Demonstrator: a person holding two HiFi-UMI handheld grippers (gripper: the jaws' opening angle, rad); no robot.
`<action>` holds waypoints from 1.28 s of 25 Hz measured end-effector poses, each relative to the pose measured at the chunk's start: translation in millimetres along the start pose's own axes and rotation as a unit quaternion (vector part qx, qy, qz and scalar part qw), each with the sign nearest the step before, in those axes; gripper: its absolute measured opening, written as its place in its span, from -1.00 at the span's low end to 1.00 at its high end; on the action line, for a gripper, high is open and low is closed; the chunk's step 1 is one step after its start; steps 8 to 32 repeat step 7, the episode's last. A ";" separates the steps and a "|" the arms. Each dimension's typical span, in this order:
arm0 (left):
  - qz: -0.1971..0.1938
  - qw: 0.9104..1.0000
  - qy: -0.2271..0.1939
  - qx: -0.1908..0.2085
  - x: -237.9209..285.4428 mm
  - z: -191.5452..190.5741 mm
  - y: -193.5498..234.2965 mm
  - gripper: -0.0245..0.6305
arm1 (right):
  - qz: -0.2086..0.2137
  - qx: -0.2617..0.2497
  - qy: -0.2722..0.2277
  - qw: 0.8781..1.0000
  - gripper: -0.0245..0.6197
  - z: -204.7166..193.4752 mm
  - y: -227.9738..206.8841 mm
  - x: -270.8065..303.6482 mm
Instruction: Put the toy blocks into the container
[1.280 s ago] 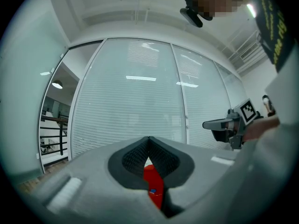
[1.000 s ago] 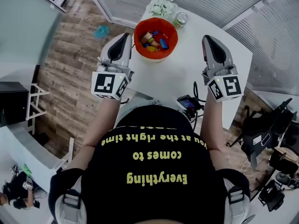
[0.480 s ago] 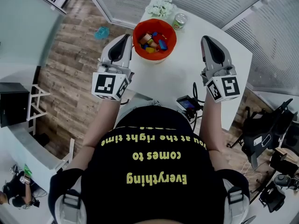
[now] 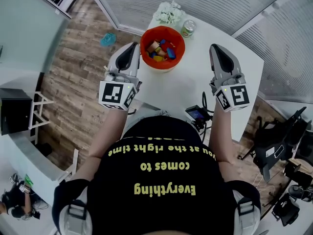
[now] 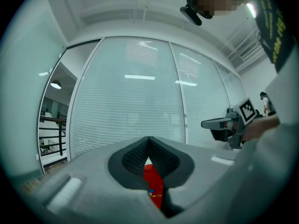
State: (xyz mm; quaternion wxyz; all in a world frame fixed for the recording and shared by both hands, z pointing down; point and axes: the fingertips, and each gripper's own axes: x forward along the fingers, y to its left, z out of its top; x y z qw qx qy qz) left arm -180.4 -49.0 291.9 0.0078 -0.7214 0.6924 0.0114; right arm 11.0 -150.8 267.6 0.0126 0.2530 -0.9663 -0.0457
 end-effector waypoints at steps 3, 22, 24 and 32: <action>0.000 1.000 0.000 0.001 0.3 -0.1 -0.1 -0.93 | 0.002 -0.002 0.000 1.000 -0.90 0.4 0.1 0.3; -0.001 1.000 0.001 0.002 0.7 -0.3 -1.5 -0.93 | 0.003 -0.003 0.001 1.000 -0.90 0.3 -0.6 0.0; -0.001 1.000 0.001 0.002 0.7 -0.3 -1.5 -0.93 | 0.003 -0.003 0.001 1.000 -0.90 0.3 -0.6 0.0; -0.001 1.000 0.001 0.002 0.7 -0.3 -1.5 -0.93 | 0.003 -0.003 0.001 1.000 -0.90 0.3 -0.6 0.0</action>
